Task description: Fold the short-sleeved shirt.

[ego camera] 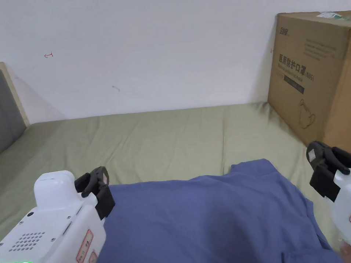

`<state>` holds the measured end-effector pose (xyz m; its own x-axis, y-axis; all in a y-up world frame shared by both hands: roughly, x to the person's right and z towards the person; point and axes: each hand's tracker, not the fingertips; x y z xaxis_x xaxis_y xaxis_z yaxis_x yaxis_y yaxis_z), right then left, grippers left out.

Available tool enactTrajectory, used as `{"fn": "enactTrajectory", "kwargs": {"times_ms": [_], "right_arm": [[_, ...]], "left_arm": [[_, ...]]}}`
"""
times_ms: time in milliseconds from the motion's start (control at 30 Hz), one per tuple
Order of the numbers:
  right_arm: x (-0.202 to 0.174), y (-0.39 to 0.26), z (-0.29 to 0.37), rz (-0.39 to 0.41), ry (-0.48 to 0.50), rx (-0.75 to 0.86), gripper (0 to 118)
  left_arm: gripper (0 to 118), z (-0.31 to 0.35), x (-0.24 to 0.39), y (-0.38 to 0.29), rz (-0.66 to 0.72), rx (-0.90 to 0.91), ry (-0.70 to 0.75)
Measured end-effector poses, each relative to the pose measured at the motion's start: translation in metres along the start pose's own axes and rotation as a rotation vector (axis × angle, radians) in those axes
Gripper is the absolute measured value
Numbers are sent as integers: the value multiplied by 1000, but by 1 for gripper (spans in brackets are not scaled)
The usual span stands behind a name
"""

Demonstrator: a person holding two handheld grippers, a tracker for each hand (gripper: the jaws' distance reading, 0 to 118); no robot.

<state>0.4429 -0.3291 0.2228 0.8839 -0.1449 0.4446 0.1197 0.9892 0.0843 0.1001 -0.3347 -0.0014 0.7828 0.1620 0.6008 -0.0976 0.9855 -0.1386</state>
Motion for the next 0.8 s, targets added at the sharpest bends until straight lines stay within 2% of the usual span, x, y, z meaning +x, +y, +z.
{"fn": "enactTrajectory", "kwargs": {"times_ms": [100,133,200,267,333,400,433,467,500,533,567,600,733,800], "right_arm": [[4,4,-11,-22,-25,-43,0],[7,4,-12,-38,-14,-54,0],[12,1,-10,-85,5,-92,0],[20,-5,-8,-104,12,-122,0],[25,-12,-7,-101,35,-190,0],[29,-20,-5,-82,41,-240,0],[30,-24,-4,-70,44,-266,0],[32,-28,-4,-62,46,-281,0],[31,-31,-1,-59,47,-297,0],[32,-35,-1,-60,47,-314,0],[34,-39,0,-63,46,-326,0],[36,-42,-1,-67,42,-347,0],[37,-51,2,-92,33,-410,0],[43,-57,0,-93,25,-436,0]], "left_arm": [[0,-5,4,5,11,-5,-13],[0,-6,-1,6,59,8,-80],[0,-14,-15,12,88,-70,-110],[0,-33,-35,17,113,-285,-106],[0,-55,-60,7,150,-642,-59],[0,-68,-86,-25,164,-996,43],[0,-68,-98,-46,149,-1075,52],[10,-62,-106,-64,108,-1115,47],[34,-56,-113,-81,75,-1113,64],[64,-52,-122,-97,87,-1152,90],[78,-48,-129,-112,125,-1182,98],[85,-37,-127,-127,130,-1207,121],[87,-27,-129,-166,99,-1222,171],[95,-27,-127,-182,83,-1225,170]]}}
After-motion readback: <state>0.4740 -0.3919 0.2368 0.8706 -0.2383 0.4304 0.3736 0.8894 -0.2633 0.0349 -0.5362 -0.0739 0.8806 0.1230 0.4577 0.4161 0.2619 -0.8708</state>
